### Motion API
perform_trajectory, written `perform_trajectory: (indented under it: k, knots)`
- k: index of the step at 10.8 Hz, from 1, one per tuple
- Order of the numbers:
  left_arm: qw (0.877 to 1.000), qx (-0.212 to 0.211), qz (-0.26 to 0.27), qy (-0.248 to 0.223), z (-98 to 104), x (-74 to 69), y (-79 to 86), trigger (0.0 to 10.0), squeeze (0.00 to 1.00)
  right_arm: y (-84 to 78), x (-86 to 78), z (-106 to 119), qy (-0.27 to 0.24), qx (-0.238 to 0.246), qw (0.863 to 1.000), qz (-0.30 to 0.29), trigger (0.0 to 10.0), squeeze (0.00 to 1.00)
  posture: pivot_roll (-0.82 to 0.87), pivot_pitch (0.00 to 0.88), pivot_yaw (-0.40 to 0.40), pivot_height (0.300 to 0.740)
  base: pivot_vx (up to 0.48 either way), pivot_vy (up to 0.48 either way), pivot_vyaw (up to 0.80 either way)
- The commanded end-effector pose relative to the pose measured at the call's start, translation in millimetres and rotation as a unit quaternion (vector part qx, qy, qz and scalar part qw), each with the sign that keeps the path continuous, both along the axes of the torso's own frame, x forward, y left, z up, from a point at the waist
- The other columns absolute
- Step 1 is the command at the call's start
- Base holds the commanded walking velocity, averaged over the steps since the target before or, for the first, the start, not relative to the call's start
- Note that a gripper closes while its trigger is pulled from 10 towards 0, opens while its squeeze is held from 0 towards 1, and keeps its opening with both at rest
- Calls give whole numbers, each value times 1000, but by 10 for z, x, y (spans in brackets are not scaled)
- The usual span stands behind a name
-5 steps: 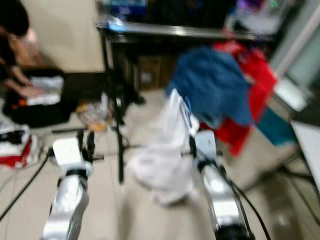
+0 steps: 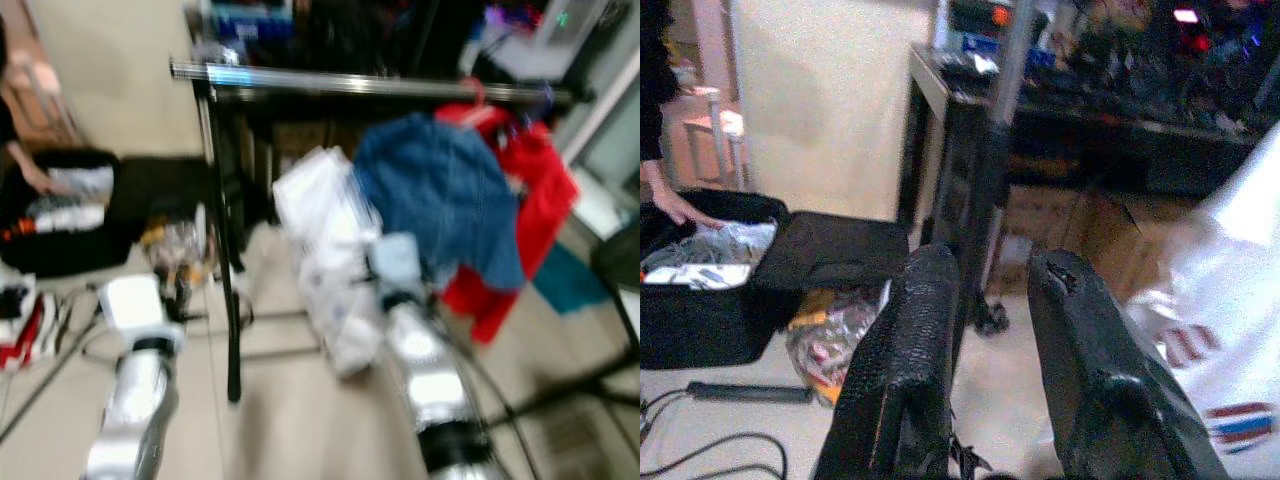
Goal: Hang hanger
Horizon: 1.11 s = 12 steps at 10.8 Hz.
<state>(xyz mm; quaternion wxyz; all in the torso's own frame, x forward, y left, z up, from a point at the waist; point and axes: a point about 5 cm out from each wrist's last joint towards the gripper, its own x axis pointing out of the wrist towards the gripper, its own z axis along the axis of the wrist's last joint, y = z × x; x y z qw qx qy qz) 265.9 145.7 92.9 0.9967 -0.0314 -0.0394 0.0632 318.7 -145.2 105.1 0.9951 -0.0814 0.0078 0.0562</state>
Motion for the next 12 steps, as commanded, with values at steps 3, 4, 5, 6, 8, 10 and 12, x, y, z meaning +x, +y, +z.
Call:
perform_trajectory:
  k: [3, 4, 5, 6, 8, 10, 12]
  knots:
    - [1000, 5, 8, 0, 0, -8, 20, 10000, 0, 63, 113, 185, -26, -5, 1000, 2, 10000, 0, 173, 89, -94, 740, 480, 0, 0]
    - [1000, 5, 8, 0, 0, -9, 22, 10000, 0, 62, 122, 202, -28, -4, 1000, 1, 10000, 0, 173, 89, -94, 740, 480, 0, 0]
    - [1000, 4, 8, -1, 5, -7, 25, 10000, 0, 71, 132, 219, -30, -2, 1000, 1, 10000, 0, 175, 88, -95, 740, 382, 0, 0]
    - [1000, 4, 9, -2, 9, -4, 28, 10000, 0, 84, 138, 229, -32, 0, 999, 1, 10000, 0, 176, 87, -94, 740, 285, 0, 0]
    - [1000, 5, 9, -2, 7, -5, 33, 10000, 0, 105, 151, 267, -36, 3, 999, 3, 10000, 0, 179, 85, -93, 740, 261, 0, 0]
    - [1000, 5, 9, -2, 9, -2, 30, 10000, 0, 137, 185, 349, -47, 7, 999, 6, 10000, 0, 180, 84, -93, 740, 0, 0, 0]
    - [1000, 6, -7, -13, 33, -6, -14, 10000, 0, 207, 232, 479, -63, 14, 998, 14, 10000, 0, 184, 84, -97, 740, 0, 0, 0]
